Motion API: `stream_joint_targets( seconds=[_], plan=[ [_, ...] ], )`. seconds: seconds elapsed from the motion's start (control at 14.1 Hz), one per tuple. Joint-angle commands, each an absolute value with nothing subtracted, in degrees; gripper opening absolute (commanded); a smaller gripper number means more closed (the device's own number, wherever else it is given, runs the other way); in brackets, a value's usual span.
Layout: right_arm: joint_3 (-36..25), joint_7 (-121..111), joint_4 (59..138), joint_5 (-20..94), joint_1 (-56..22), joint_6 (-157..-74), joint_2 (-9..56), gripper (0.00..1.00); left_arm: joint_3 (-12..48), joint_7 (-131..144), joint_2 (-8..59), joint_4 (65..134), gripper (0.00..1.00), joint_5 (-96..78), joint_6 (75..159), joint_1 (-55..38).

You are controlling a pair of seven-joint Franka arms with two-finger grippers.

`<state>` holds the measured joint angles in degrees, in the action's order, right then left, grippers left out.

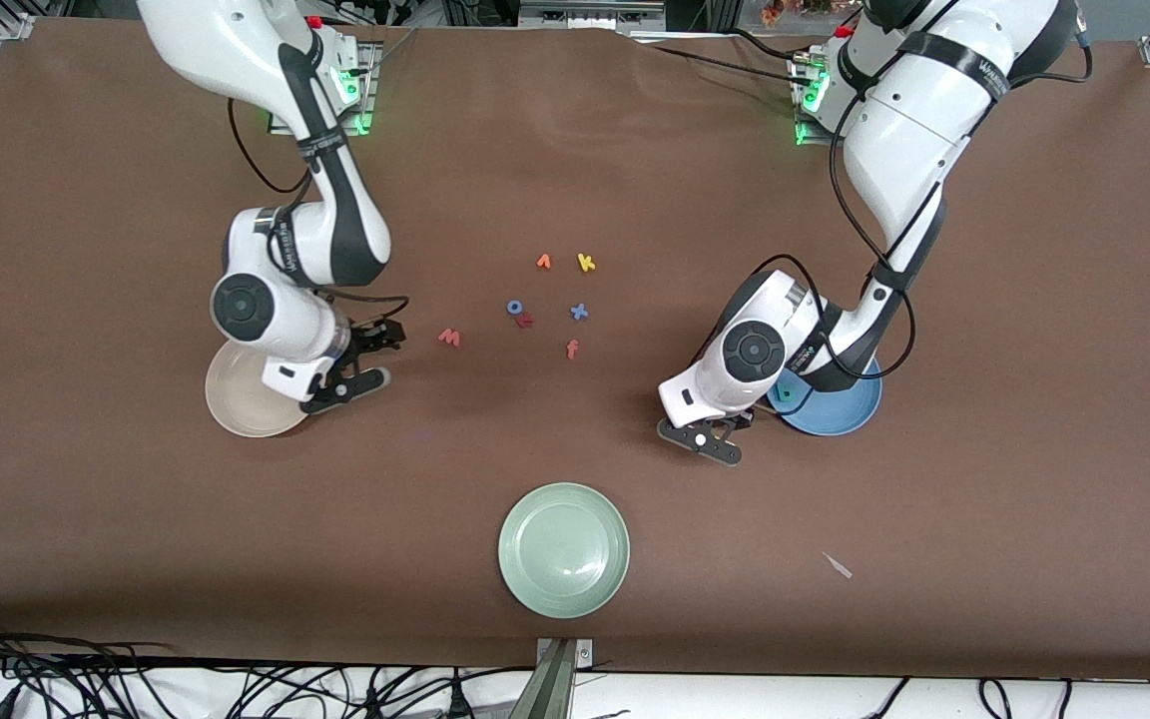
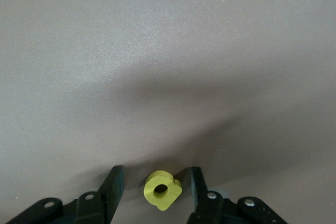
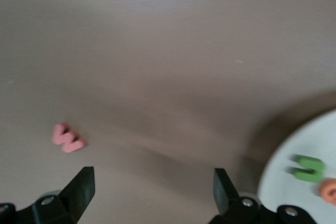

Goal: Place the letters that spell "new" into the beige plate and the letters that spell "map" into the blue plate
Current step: 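Place the yellow letter on the blue plate while the right gripper reaches the pink letter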

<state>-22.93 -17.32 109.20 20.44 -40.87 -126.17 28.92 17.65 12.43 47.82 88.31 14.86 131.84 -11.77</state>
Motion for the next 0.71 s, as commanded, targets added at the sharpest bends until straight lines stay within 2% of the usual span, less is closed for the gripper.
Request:
stream_joint_targets(
  seconds=[0.0,0.28,0.35,0.57,0.64],
  plan=[
    [-22.9,-18.4,111.4,20.4,-44.5,-128.4,27.5,1.00,17.5,13.5,47.7,88.0,0.59,16.3,129.3,-12.2],
    [-22.2,-22.8,118.4,20.2,-48.2,-139.5,26.3,1.00,17.7,14.2,47.6,88.5,0.59,16.3,128.5,-12.2],
    [-22.1,-24.1,119.3,20.2,-48.3,-140.7,26.2,1.00,17.7,14.2,47.6,88.4,0.52,16.3,128.4,-12.2],
    [-20.6,-28.6,119.8,20.2,-48.3,-141.9,26.1,1.00,17.7,14.0,47.5,88.4,0.10,16.4,128.4,-12.2],
    [-20.6,-31.0,119.8,20.2,-48.4,-142.2,26.2,1.00,17.7,13.9,47.4,88.3,0.08,16.4,128.4,-12.1]
  ],
)
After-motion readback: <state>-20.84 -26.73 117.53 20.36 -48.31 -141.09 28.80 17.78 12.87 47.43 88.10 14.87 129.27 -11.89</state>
